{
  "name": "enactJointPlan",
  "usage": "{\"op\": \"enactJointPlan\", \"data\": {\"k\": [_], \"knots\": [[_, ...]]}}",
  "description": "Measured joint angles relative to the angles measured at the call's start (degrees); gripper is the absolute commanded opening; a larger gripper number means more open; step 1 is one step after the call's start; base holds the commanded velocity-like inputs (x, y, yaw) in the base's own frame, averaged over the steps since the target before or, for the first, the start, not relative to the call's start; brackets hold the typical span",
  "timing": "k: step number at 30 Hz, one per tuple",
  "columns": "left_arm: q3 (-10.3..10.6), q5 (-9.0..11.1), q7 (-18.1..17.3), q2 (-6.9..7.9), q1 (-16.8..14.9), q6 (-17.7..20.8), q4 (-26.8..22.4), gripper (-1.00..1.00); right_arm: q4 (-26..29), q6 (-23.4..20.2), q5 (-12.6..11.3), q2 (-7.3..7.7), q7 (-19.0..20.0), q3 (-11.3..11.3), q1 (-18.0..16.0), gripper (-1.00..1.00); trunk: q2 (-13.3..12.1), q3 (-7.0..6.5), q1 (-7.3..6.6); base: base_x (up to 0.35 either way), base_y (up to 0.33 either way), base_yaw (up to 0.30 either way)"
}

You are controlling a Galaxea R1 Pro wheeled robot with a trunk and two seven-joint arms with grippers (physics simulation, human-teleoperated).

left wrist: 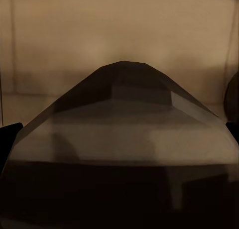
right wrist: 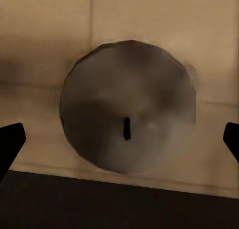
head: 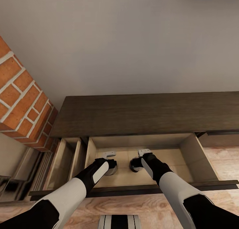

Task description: Place each of the two pumpkins and all three candles from the living room inside a cabinet in the living room (use any cabinet), then make sure every cabinet is closed, and position the cauldron so it is next to a table in the living room.

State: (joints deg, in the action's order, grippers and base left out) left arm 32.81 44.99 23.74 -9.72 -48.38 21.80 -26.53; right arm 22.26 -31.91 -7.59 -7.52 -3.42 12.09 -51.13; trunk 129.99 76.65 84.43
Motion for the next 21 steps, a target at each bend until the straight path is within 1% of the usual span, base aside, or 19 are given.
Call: {"op": "enactJointPlan", "data": {"k": [10,11,21], "knots": [[0.02,0.0,0.02,0.0,0.0,0.0,0.0,-1.0,0.06,0.03,0.0,0.0,-0.02,0.0,0.0,1.0,0.0,0.0,0.0,0.0,0.0,0.0],[0.01,0.0,0.02,0.0,0.0,0.0,0.0,1.0,0.06,0.05,0.0,0.0,-0.03,0.0,0.0,1.0,0.0,0.0,0.0,0.0,0.0,0.0],[0.01,-0.08,0.02,0.0,0.0,0.0,0.0,1.0,0.07,0.09,0.0,0.05,-0.06,0.0,0.0,1.0,0.0,0.0,0.0,0.0,0.0,0.0]]}}
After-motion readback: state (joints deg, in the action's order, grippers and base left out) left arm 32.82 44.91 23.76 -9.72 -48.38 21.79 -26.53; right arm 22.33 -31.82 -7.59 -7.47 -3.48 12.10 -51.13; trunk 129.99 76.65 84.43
